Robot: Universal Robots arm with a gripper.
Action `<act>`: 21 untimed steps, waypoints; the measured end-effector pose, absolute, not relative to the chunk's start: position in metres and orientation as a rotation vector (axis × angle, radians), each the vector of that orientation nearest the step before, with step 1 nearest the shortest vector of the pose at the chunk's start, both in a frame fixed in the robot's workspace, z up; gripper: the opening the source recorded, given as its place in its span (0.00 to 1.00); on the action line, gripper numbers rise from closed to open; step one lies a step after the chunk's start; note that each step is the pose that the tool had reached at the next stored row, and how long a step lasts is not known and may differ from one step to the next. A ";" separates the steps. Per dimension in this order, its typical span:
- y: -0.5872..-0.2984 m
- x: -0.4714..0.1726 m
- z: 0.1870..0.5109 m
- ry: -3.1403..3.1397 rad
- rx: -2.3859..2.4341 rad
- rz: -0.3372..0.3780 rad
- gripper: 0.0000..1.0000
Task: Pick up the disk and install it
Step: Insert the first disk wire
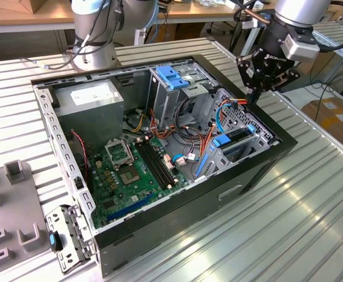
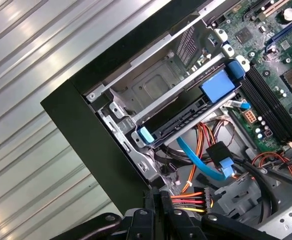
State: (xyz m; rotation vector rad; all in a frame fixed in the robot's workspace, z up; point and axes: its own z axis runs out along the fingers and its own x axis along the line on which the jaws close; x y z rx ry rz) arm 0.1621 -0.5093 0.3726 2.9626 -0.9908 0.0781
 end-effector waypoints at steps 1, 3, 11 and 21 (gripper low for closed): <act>-0.509 0.162 0.373 -0.998 2.960 0.078 0.16; -0.509 0.160 0.373 -1.026 2.950 0.078 0.16; -0.509 0.158 0.373 -1.082 2.929 0.077 0.16; -0.509 0.158 0.372 -1.293 2.838 0.075 0.16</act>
